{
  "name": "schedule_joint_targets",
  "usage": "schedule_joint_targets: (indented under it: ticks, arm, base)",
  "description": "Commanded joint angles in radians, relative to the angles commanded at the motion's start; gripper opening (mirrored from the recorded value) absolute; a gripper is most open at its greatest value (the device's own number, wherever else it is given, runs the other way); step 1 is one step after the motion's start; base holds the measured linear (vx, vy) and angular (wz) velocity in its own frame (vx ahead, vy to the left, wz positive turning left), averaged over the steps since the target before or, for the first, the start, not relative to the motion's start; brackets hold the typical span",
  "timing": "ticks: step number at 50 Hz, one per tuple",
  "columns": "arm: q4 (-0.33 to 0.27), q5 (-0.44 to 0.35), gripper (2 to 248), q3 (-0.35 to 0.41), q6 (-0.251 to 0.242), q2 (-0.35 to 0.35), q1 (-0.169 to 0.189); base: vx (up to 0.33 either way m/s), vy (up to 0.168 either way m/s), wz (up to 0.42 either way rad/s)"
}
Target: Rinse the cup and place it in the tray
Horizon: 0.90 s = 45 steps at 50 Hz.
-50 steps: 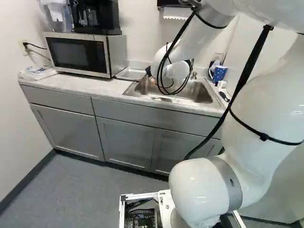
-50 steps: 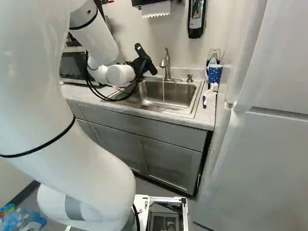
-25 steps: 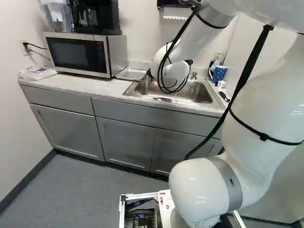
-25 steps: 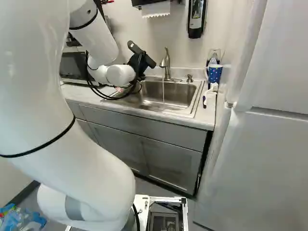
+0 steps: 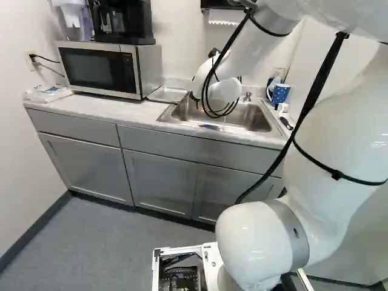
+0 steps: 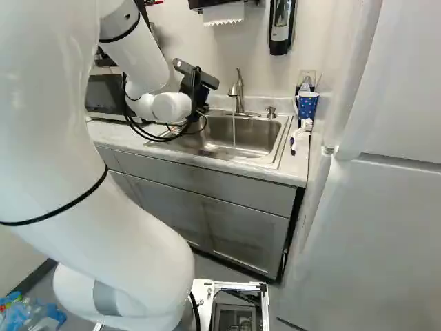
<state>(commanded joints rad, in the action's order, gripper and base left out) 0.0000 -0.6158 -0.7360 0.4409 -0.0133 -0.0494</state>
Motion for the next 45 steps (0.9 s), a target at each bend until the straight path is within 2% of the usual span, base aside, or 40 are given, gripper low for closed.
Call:
schedule_joint_targets:
  ticks: [35,45]
  arm:
    - [0.0,0.0,126,0.0,-0.368,0.0,0.0]
    - [0.0,0.0,126,0.0,-0.368,0.0,0.0]
  base:
    - [0.0,0.0,0.0]
    - [0.0,0.0,0.0]
